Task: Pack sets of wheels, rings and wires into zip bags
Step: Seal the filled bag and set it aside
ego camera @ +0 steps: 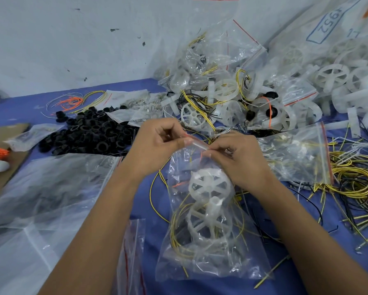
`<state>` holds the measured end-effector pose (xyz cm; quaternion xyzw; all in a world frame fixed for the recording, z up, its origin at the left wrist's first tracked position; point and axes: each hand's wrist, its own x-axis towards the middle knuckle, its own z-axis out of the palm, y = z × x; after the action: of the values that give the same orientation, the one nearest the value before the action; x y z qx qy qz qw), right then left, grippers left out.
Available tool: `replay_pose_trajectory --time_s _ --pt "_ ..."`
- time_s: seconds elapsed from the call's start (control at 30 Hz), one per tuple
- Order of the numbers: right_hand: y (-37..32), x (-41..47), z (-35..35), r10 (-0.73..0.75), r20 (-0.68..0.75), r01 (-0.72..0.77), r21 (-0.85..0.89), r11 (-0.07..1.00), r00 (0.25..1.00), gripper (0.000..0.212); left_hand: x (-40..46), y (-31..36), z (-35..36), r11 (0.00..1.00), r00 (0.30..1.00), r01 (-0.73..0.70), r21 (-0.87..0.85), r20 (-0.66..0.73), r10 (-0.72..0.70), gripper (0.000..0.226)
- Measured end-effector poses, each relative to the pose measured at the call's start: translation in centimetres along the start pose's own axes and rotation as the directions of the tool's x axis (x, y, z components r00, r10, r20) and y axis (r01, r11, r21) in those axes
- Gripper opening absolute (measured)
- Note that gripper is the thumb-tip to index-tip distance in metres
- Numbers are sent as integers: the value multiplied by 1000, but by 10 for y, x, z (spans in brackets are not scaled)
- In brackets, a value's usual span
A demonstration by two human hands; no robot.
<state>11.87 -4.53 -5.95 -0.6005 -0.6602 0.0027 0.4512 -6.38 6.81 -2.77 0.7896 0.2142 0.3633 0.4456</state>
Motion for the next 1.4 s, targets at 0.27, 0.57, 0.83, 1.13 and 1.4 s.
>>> replay_pose_trajectory --time_s 0.27,0.57,0.83,1.13,1.4 --pt "1 -2 -1 148 -184 -122 144 982 972 10 -9 10 0 907 854 413 79 312 -416 49" --pt "-4 -2 -4 286 -271 -225 235 946 919 19 -9 9 6 880 772 471 65 452 -447 21" --pt "-17 3 -14 482 155 -496 452 741 862 75 -4 -5 0 873 895 443 -203 38 -445 44" --pt "-35 3 4 325 435 -539 594 597 840 29 12 -11 9 864 846 392 -318 -245 -474 21" --pt "-14 95 3 600 290 -512 825 237 746 52 95 -1 -6 828 783 427 -364 -309 -540 46"
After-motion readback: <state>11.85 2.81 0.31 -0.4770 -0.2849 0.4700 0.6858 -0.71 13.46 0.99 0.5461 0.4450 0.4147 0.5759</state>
